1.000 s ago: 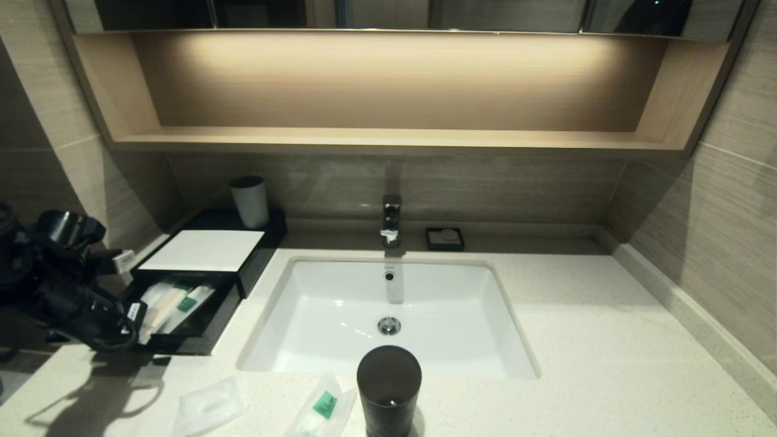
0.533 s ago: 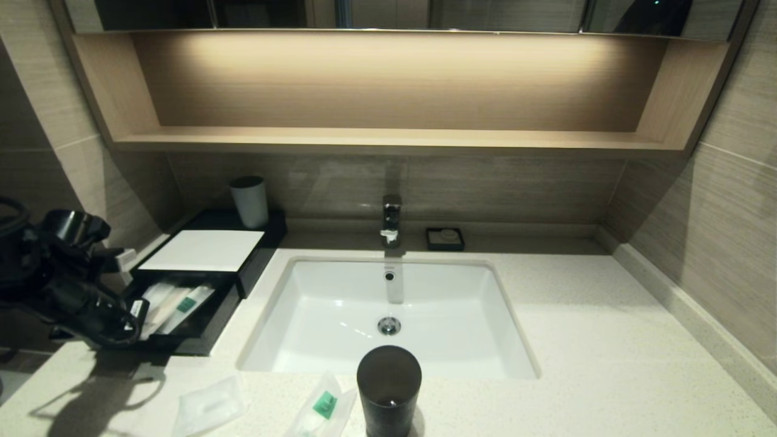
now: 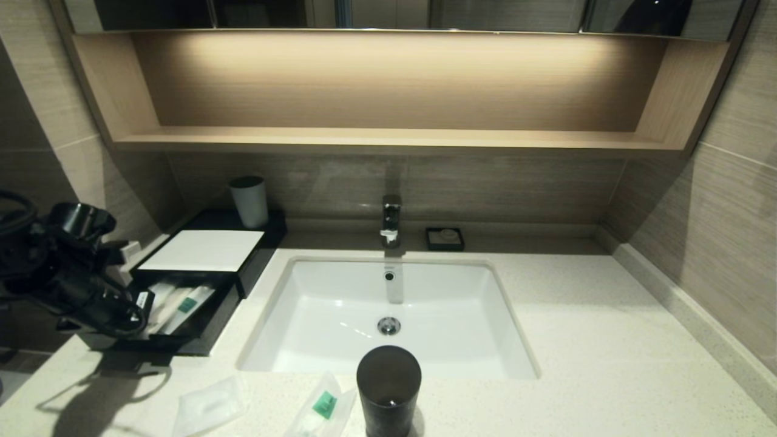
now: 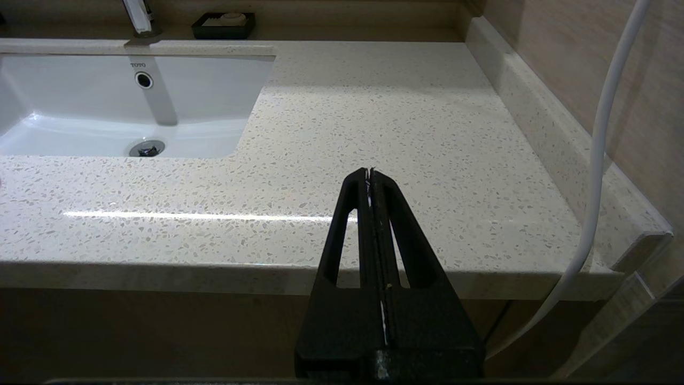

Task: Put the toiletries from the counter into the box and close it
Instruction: Place the bathroom toiletry into the drawer

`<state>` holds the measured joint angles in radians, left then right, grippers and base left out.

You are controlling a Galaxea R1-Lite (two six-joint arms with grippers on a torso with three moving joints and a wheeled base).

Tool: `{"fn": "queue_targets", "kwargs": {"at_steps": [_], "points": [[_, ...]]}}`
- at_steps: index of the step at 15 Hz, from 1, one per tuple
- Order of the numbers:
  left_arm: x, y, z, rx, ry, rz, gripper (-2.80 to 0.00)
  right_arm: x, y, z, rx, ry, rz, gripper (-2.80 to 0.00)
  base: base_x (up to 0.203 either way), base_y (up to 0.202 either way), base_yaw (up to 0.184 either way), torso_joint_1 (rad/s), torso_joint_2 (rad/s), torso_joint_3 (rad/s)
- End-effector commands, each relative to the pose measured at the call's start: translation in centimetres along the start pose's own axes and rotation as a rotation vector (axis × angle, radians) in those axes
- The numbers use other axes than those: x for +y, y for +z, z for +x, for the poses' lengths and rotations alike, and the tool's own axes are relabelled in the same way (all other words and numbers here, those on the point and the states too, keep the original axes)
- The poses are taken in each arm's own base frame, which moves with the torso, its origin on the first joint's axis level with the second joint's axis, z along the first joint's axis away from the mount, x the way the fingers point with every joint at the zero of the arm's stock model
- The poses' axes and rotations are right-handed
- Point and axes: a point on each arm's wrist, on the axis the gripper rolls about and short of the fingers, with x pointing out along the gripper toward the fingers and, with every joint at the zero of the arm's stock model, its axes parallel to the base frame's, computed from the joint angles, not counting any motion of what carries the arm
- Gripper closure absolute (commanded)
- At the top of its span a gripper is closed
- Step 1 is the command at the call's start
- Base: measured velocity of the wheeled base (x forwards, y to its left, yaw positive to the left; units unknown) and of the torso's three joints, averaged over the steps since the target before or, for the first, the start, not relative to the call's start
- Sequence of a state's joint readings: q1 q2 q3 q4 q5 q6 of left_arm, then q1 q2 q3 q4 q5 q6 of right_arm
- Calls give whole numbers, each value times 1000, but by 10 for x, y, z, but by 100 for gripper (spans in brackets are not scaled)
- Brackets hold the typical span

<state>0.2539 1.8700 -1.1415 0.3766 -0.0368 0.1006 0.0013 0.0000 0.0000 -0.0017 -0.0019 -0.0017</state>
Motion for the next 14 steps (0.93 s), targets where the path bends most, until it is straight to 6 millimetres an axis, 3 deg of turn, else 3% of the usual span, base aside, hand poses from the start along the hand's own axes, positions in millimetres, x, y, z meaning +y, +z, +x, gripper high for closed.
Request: {"fn": "queue_targets", "kwargs": {"at_steps": [1,14], "points": [[-3,3,-1,-7,-4,7,0,0,0,0,0,1,0,0,0,0,0,0,0,0],[-4,6,15,29,-3,13,0,0,0,0,0,1,0,0,0,0,0,0,0,0]]}}
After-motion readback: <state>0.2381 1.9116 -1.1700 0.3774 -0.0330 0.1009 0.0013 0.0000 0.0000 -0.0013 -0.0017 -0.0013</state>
